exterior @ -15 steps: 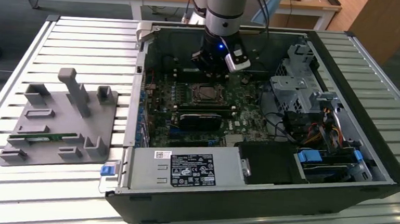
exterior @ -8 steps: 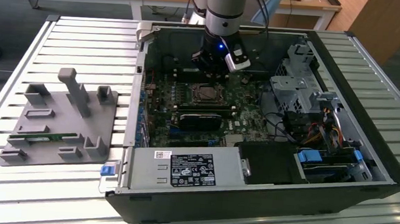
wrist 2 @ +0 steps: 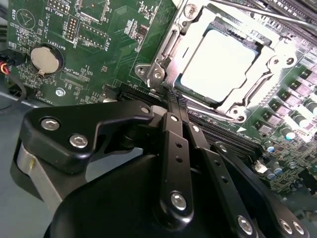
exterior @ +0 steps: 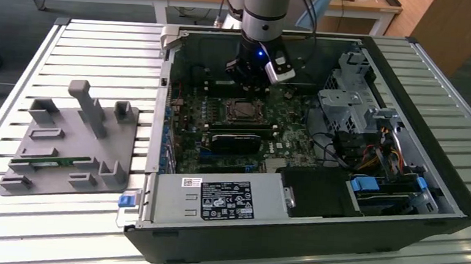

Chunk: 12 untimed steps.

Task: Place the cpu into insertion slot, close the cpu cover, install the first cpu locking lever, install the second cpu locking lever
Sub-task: 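Install the first cpu locking lever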

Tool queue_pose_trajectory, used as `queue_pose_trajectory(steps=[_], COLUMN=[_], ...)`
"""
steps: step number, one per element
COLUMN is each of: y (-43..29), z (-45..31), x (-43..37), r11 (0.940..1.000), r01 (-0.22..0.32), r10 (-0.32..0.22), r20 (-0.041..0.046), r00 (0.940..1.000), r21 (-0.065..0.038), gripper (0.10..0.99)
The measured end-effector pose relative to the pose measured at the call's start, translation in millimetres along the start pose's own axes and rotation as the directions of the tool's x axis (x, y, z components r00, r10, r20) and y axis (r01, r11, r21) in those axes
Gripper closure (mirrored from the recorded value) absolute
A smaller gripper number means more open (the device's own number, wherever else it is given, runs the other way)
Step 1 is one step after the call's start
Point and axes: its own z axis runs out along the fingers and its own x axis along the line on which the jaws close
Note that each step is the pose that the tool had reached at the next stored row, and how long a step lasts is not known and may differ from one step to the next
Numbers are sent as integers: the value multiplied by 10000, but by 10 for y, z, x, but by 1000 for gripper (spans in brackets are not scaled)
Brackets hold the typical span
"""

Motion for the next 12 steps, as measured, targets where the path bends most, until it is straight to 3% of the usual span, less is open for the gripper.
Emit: queue_pose_trajectory(steps=[4,12], y=[2,1], z=[-18,6], x=[-1,0], r11=[10000,9996], r01=[1,5], r10=[-1,-5], r20=[3,25], r00=[10000,10000], r21=[8,299], gripper=[980,980])
